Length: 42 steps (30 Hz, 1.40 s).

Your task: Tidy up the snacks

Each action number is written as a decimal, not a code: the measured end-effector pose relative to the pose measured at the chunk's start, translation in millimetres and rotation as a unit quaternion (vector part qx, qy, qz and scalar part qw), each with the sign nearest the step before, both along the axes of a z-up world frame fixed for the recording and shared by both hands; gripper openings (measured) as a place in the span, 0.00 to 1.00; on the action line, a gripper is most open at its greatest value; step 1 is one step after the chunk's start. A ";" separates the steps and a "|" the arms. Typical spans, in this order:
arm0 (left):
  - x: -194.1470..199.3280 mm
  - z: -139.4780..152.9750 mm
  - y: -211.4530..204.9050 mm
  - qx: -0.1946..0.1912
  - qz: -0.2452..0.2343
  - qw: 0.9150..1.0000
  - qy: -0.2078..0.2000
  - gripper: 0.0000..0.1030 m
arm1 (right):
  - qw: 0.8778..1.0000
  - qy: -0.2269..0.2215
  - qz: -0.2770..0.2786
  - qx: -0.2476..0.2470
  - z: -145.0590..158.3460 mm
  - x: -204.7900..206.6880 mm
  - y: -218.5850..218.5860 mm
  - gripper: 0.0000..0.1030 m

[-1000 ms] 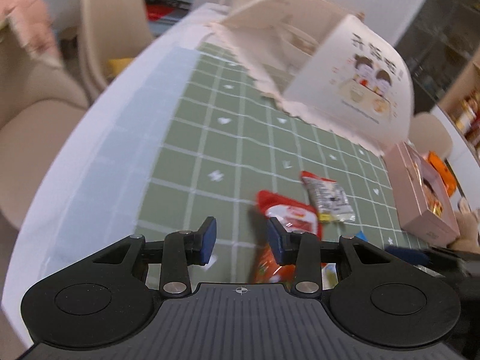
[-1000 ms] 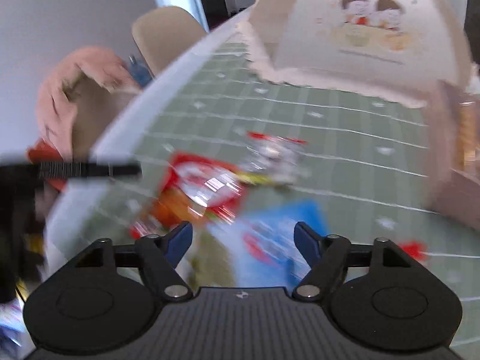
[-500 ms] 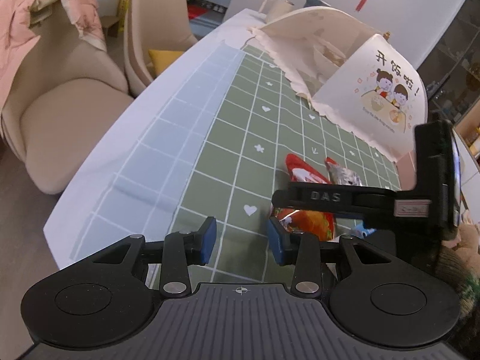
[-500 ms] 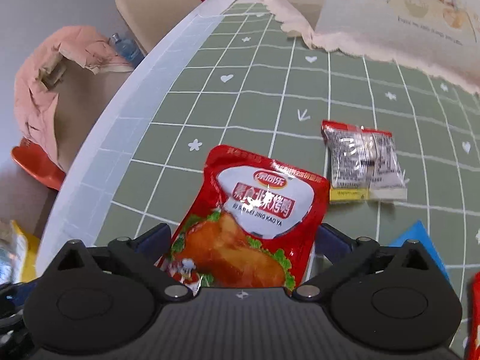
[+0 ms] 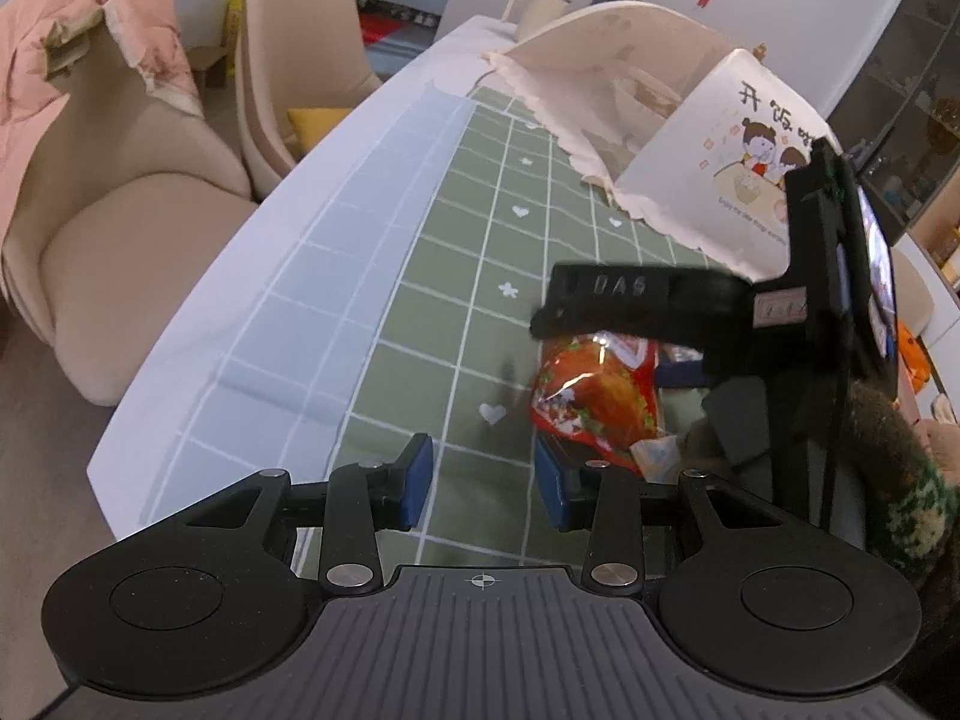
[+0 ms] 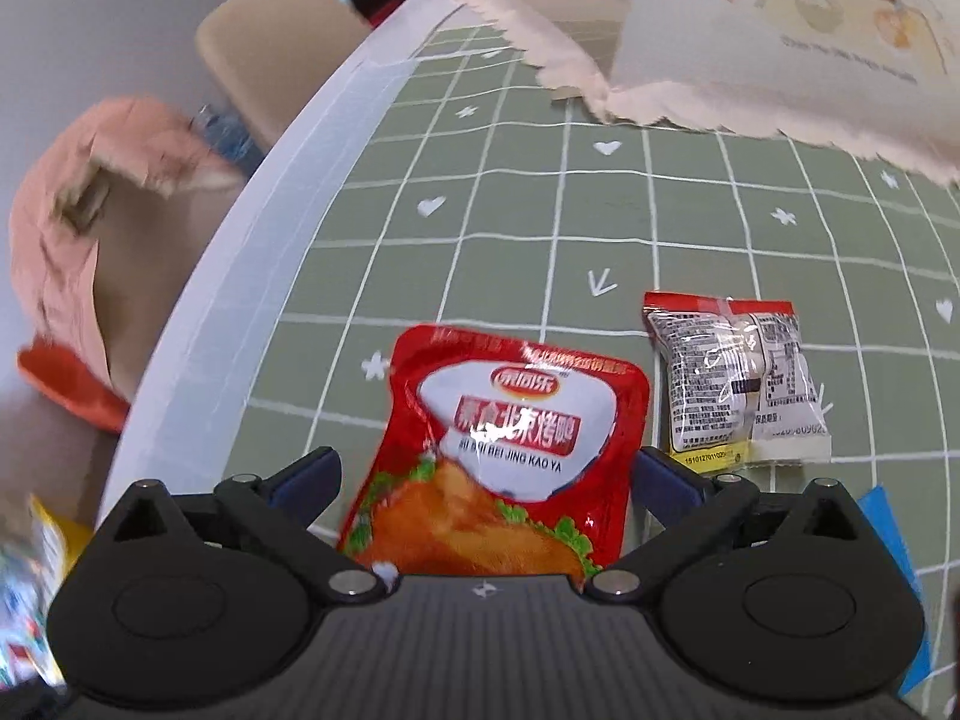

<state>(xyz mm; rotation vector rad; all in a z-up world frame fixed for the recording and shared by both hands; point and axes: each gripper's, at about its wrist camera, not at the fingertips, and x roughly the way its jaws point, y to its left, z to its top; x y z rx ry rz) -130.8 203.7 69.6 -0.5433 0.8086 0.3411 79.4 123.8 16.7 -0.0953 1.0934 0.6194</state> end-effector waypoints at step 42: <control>221.4 -16.0 -43.9 -0.056 -0.157 0.986 0.001 0.40 | 0.990 -0.119 -0.017 -0.067 26.8 -62.9 -194.8 0.70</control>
